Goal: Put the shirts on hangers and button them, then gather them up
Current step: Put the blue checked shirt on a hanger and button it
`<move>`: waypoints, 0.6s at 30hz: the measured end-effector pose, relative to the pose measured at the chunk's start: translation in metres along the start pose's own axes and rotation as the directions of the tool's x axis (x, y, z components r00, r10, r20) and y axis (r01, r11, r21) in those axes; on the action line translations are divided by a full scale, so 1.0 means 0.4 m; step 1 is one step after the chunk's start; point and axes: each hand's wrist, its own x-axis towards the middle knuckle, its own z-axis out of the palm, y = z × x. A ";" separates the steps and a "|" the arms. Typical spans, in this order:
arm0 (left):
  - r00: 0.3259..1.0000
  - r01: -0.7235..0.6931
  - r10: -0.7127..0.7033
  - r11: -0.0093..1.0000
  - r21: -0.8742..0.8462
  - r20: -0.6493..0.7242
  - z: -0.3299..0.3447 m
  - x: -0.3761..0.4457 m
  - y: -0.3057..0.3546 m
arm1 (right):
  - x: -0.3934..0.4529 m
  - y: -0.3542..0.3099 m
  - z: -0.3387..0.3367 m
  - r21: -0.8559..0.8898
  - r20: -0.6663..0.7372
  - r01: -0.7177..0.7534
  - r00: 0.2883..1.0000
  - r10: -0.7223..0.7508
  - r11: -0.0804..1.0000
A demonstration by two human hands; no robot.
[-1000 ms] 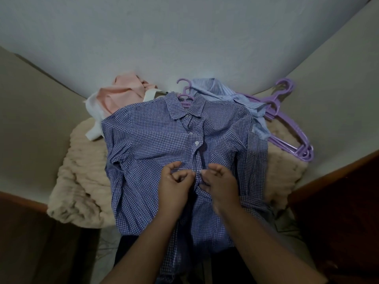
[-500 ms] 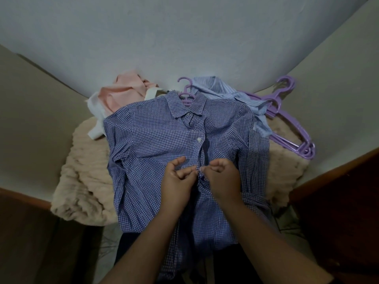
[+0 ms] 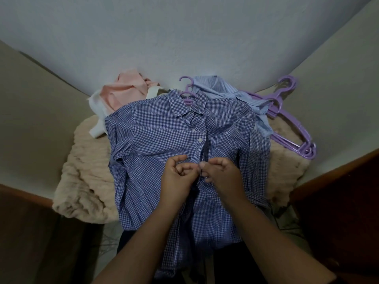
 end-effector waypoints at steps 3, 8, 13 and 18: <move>1.000 -0.005 0.006 1.000 -0.003 0.011 0.001 0.002 0.001 | 0.004 0.000 0.002 -0.015 -0.019 -0.002 1.000 0.001 1.000; 1.000 0.000 0.000 1.000 -0.007 0.005 -0.001 0.004 -0.002 | 0.016 0.008 0.007 -0.059 -0.022 0.049 0.998 -0.050 0.997; 0.992 0.124 -0.124 0.988 -0.089 0.008 -0.006 0.026 -0.002 | 0.029 0.021 0.009 -0.126 0.028 0.119 0.993 -0.116 0.985; 0.983 0.181 -0.180 0.974 -0.133 0.026 -0.009 0.057 0.003 | 0.072 0.000 0.015 -0.151 0.078 0.114 0.992 -0.103 0.982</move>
